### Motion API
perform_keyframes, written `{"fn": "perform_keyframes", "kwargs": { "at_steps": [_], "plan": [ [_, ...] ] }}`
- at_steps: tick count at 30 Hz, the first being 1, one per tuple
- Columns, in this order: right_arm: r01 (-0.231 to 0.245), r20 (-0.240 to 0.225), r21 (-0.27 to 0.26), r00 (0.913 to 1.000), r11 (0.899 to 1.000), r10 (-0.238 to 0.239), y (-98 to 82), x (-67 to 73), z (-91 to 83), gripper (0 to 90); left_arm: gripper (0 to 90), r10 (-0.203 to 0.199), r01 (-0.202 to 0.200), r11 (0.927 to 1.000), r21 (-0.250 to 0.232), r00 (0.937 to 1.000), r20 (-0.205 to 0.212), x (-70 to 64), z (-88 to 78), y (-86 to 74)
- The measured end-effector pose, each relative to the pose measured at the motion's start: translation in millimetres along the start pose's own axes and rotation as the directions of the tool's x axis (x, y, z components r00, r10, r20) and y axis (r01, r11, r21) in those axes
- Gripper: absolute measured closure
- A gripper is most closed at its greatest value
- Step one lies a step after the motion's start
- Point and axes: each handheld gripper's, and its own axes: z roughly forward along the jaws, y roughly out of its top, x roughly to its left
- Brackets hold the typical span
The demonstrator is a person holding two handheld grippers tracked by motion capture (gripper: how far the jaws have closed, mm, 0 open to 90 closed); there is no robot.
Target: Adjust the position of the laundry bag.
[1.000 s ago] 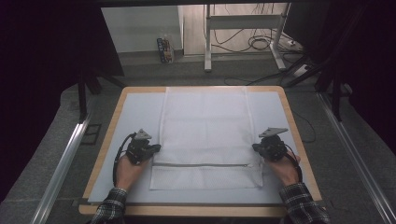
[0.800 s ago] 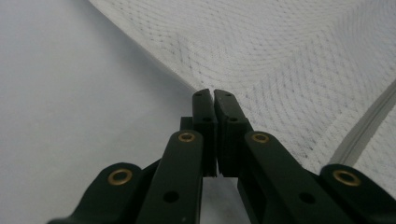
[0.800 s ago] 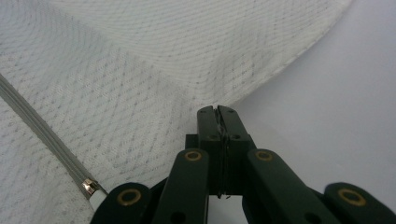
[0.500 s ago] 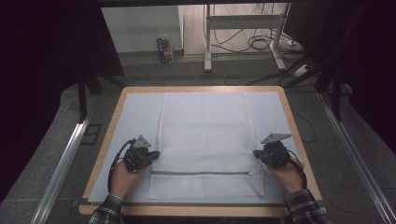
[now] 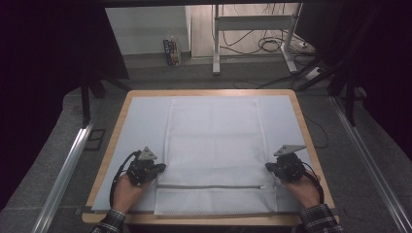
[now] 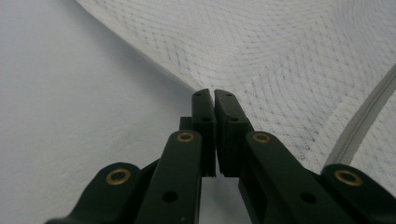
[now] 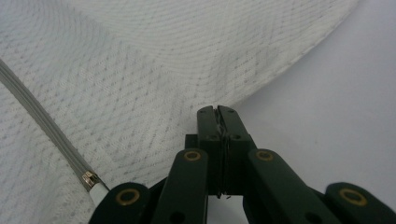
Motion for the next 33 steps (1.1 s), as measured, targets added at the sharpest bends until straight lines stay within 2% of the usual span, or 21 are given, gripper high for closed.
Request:
{"fn": "perform_keyframes", "kwargs": {
  "at_steps": [3, 7, 10, 16, 19, 23, 28, 33],
  "plan": [
    [0.002, -0.005, 0.014, 1.0000, 1.000, -0.002, -1.3, 1.7, 0.9, 87.6, 87.0, -0.006, 0.006, 1.0000, 0.002, 1.0000, 0.001, 1.2, 1.3, -0.4],
    [0.009, 0.003, 0.007, 1.0000, 1.000, -0.009, -0.9, 2.1, 0.6, 85.4, 80.0, -0.008, 0.008, 0.9999, -0.010, 0.9999, -0.015, 1.4, -0.1, -0.4],
    [0.009, 0.026, -0.011, 0.9996, 1.000, -0.009, -0.2, 2.2, -1.0, 78.9, 73.0, -0.024, 0.024, 0.9994, -0.027, 0.9997, -0.009, 2.8, -1.2, -0.4],
    [0.011, 0.047, -0.021, 0.9988, 1.000, -0.010, 0.1, 2.0, 0.1, 62.6, 60.7, -0.023, 0.022, 0.9992, -0.033, 0.9996, -0.016, 2.6, 0.0, -0.1],
    [0.010, 0.046, -0.033, 0.9989, 0.999, -0.009, -0.1, 2.3, 0.1, 54.9, 51.6, -0.024, 0.022, 0.9986, -0.047, 0.9994, -0.027, 2.3, -0.6, -0.2],
    [0.001, 0.031, -0.043, 0.9995, 0.999, 0.000, -2.4, 1.7, -1.6, 46.2, 34.3, -0.036, 0.032, 0.9961, -0.082, 0.9984, -0.043, 1.9, -4.4, -2.6],
    [-0.016, 0.026, -0.100, 0.9995, 0.995, 0.019, -5.2, 0.1, -6.2, 31.2, 15.9, -0.054, 0.050, 0.9935, -0.102, 0.9976, -0.042, 0.3, -10.0, -7.1],
    [-0.030, 0.012, -0.129, 0.9994, 0.991, 0.032, -8.7, 1.6, -9.3, 19.0, 8.9, -0.065, 0.063, 0.9916, -0.112, 0.9979, -0.006, -2.5, -18.2, -12.2]
  ]
}}
